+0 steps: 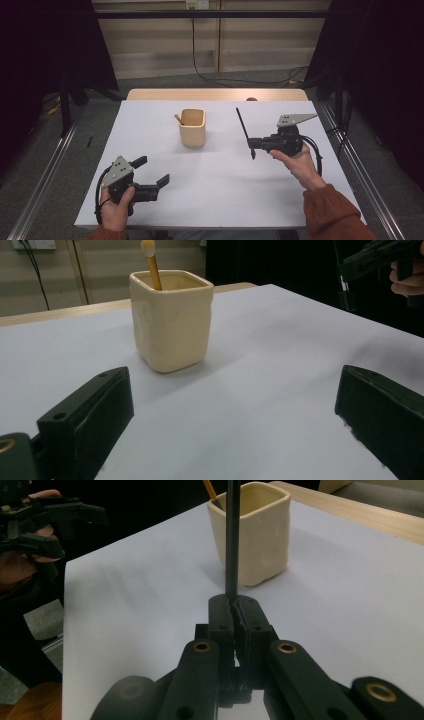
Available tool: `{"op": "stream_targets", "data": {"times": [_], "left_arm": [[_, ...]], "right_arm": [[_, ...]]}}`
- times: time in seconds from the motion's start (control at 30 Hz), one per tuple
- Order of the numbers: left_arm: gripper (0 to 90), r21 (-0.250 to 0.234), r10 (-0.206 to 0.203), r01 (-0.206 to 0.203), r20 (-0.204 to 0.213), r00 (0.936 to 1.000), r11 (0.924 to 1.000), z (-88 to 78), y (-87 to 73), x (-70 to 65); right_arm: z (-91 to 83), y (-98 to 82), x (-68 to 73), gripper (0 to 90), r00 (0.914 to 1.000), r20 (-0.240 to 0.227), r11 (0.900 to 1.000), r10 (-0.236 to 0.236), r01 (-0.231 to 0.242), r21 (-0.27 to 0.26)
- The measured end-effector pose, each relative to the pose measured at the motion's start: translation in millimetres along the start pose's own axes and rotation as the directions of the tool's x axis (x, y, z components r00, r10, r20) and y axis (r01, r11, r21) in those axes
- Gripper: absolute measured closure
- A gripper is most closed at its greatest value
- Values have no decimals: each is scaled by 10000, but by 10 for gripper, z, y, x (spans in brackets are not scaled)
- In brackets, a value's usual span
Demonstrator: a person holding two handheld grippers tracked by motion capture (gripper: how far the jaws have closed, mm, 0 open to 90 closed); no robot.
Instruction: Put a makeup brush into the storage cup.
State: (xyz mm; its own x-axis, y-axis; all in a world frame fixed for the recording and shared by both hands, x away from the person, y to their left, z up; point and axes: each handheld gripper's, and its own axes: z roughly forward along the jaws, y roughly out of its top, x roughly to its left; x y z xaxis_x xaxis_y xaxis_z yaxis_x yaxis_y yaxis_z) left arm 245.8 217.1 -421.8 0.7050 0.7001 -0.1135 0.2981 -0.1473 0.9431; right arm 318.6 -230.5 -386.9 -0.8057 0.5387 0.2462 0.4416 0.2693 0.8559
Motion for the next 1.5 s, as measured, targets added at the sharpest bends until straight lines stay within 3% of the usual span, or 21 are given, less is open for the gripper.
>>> {"op": "stream_targets", "data": {"times": [0.5,0.8,0.97,1.1,1.3,1.4,1.5], "left_arm": [[20,27,112,-113,80,9999,9999,20,14,-51],[20,81,-12,11,53,10000,10000,42,3,-3],[20,124,-36,35,69,10000,9999,43,-7,6],[20,137,6,-6,58,10000,9999,40,-5,7],[19,117,30,-32,152,9999,9999,31,-1,1],[15,94,-1,0,101,9999,10000,24,1,10],[15,139,39,-40,73,10000,9999,23,1,18]], "right_arm": [[27,-55,210,863,9973,-685,9992,-264,285,292],[61,-3,238,863,9937,-1010,9949,-494,579,822],[99,29,245,863,9920,-1076,9866,-659,809,1416],[140,63,287,863,9885,-1198,9724,-924,1155,2029],[204,113,332,863,9856,-1296,9419,-1087,1438,3035],[228,129,349,863,9838,-1276,9234,-1263,1636,3472],[269,135,362,863,9801,-1155,8974,-1613,1944,3960]]}}
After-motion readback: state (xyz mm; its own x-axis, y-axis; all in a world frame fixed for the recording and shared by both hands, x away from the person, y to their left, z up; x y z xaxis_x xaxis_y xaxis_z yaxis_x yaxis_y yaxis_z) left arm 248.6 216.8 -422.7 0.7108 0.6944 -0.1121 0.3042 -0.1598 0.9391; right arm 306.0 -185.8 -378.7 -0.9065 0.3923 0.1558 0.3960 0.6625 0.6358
